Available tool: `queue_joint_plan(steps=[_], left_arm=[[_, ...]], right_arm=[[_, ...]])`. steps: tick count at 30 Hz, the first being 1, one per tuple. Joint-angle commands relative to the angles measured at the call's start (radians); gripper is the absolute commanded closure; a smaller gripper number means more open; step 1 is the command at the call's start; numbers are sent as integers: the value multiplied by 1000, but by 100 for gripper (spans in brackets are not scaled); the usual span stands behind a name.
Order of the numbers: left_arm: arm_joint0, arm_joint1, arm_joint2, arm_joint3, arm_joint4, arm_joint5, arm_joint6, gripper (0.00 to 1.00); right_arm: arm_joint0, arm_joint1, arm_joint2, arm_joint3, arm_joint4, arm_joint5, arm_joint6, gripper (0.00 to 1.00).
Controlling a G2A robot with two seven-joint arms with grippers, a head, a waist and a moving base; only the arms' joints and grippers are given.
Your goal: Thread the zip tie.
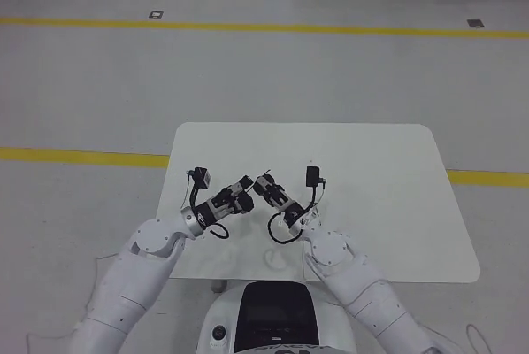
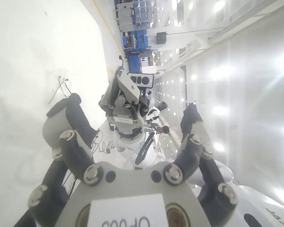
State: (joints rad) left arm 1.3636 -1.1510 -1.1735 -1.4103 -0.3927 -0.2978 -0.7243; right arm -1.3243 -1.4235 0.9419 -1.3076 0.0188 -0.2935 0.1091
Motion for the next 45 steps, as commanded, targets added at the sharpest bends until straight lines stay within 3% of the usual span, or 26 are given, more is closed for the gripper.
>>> queue_joint_plan(steps=[1,11,15,21,33,41,43,45], left_arm=[[0,0,0,0,0,1,0,0],[8,3,-2,-11,14,10,44,0],[7,4,2,-6,8,14,41,32],[4,5,11,-1,4,14,40,51],[7,11,17,4,0,19,29,59],[1,12,27,14,-4,18,27,74],[0,13,28,15,-5,17,28,83],[0,13,31,17,-4,17,30,82]], right_arm=[[0,0,0,0,0,0,0,100],[-29,3,13,-30,-46,-5,-18,100],[-40,4,17,-44,-63,-1,-25,100],[-46,3,20,-51,-80,7,-37,100],[-59,1,33,-64,-90,11,-42,100],[-56,-2,32,-56,-94,20,-40,100],[-56,-3,31,-54,-94,20,-39,100],[-55,-4,30,-53,-94,19,-38,100]])
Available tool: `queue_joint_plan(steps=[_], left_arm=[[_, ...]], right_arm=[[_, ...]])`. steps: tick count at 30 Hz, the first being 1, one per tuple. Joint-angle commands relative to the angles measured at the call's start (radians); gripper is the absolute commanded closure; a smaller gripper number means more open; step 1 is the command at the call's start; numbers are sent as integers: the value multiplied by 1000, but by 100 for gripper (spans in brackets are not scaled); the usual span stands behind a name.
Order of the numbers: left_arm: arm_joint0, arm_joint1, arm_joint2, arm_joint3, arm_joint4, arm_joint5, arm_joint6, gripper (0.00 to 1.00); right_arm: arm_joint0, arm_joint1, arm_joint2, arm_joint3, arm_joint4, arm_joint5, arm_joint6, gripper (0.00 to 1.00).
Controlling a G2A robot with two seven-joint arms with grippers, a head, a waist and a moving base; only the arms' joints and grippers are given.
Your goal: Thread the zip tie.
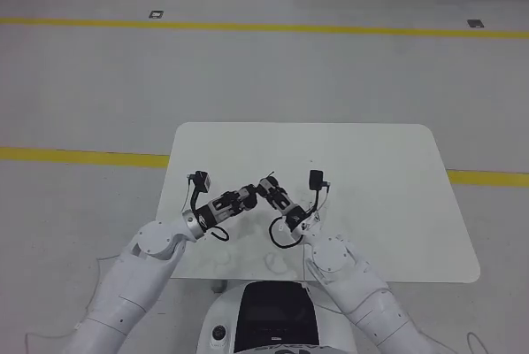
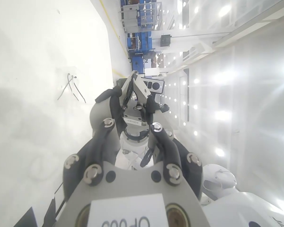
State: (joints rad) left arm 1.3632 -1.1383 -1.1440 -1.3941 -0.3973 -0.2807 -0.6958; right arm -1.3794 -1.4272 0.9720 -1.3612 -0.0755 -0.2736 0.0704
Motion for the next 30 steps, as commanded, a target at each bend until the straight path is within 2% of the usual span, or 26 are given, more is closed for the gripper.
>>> queue_joint_plan(steps=[1,7,20,23,25,29,30], left_arm=[[-1,0,3,2,0,-1,2,82],[-6,1,9,10,-3,-1,6,81],[-12,3,17,22,-11,-4,15,86],[-14,3,20,25,-12,-4,16,90],[-16,3,22,27,-14,-3,16,100],[-20,4,25,34,-13,0,20,100],[-22,4,24,37,-13,0,22,100]], right_arm=[[1,-1,-1,1,0,-2,1,100],[1,-3,-2,3,-3,-4,0,100],[3,-8,0,12,0,-6,8,100],[4,-9,0,15,1,-8,12,100],[4,-10,-1,17,2,-9,14,100],[7,-11,-1,24,3,-6,22,100],[8,-11,0,25,5,-6,23,70]])
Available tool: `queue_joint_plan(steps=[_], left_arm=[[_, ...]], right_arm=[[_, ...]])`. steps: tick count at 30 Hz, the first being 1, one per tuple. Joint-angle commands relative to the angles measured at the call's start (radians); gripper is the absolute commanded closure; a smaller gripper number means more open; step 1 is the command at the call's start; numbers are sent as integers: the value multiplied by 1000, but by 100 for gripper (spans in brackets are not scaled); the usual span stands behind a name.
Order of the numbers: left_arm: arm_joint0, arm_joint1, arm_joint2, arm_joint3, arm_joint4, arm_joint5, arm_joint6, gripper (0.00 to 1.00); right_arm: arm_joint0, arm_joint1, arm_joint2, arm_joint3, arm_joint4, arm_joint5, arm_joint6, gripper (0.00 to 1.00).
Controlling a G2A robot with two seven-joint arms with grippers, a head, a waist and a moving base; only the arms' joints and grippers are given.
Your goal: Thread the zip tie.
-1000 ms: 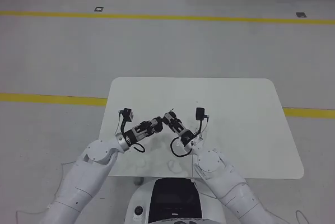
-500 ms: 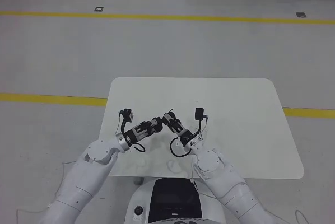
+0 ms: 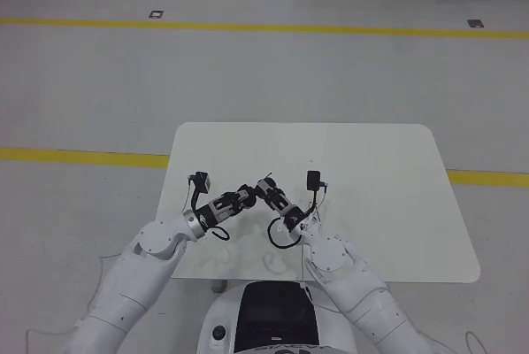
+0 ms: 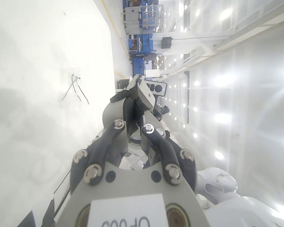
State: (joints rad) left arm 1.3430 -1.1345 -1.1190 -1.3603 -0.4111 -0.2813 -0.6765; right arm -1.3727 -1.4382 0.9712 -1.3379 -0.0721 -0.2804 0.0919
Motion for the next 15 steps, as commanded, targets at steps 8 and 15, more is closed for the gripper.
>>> queue_joint_plan(steps=[8,15], left_arm=[[7,9,-26,10,-11,-4,-17,100],[30,28,-79,8,-12,-3,-70,100]], right_arm=[[-8,6,26,-10,1,-7,32,0],[-26,24,76,-38,21,-23,146,0]])
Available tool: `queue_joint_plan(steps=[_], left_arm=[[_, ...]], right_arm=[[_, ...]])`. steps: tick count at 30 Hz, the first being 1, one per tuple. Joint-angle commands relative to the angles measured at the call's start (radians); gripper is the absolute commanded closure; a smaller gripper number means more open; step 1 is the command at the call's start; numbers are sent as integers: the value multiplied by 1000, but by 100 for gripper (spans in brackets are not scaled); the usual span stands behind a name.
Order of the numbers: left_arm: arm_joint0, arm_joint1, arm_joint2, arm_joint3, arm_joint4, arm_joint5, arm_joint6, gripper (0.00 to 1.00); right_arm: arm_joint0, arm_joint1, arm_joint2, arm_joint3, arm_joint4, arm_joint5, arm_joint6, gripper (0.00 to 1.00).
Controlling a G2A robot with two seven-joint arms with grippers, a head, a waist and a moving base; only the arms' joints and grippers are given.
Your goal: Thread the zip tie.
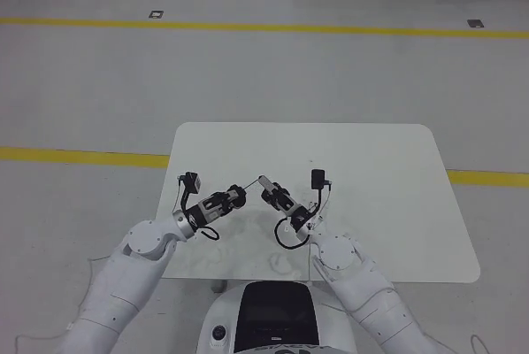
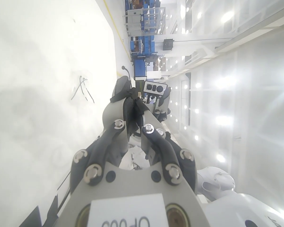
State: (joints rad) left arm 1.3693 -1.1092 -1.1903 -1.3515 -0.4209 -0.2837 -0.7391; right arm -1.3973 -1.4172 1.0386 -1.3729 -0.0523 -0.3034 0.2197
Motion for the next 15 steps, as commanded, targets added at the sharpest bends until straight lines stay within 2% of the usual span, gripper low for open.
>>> queue_joint_plan(steps=[1,11,13,15], left_arm=[[8,6,-15,-5,-1,-1,-25,100],[10,10,-26,-4,8,-3,-36,100],[6,10,-20,-11,12,10,-35,100],[-3,14,-30,-4,-15,22,-92,100]], right_arm=[[-3,4,12,-4,2,0,20,0],[-3,4,12,-4,2,0,20,0],[-1,5,24,6,57,17,50,0],[8,11,52,26,139,21,145,0]])
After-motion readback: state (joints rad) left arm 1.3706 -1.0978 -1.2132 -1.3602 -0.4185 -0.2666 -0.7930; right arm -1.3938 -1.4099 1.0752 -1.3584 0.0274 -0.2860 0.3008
